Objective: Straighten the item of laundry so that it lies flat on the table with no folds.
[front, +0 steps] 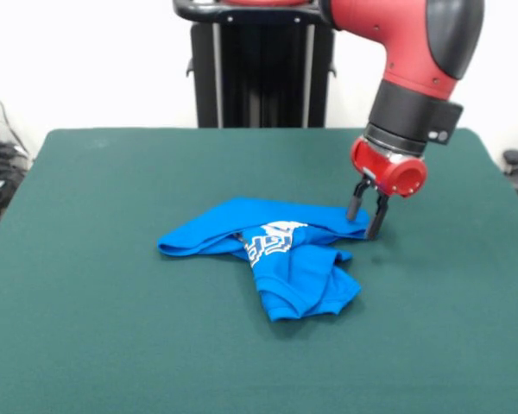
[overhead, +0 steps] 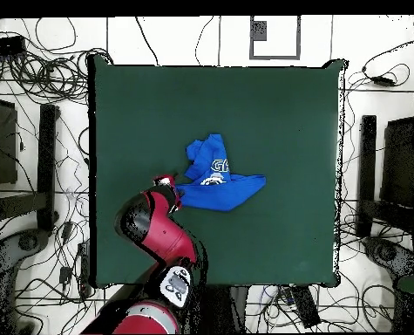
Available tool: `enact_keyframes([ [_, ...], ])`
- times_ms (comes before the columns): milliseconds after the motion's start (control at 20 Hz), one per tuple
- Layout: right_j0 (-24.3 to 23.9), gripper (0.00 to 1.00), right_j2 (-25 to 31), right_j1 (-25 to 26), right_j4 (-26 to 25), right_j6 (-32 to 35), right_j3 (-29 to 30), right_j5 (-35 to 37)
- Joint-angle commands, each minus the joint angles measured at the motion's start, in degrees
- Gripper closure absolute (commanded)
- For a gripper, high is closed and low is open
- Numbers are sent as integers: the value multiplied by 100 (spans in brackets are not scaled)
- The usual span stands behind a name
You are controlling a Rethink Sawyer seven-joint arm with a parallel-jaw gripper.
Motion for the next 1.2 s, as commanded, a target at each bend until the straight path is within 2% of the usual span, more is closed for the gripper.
enact_keyframes([
  [50,-103,0,819,216,325,1796,220,4],
  [250,-78,0,768,186,311,1639,231,70],
  [400,293,0,424,322,653,1335,89,383],
  [600,59,0,636,388,258,1279,91,52],
  [1200,-138,0,614,315,-50,1091,191,51],
])
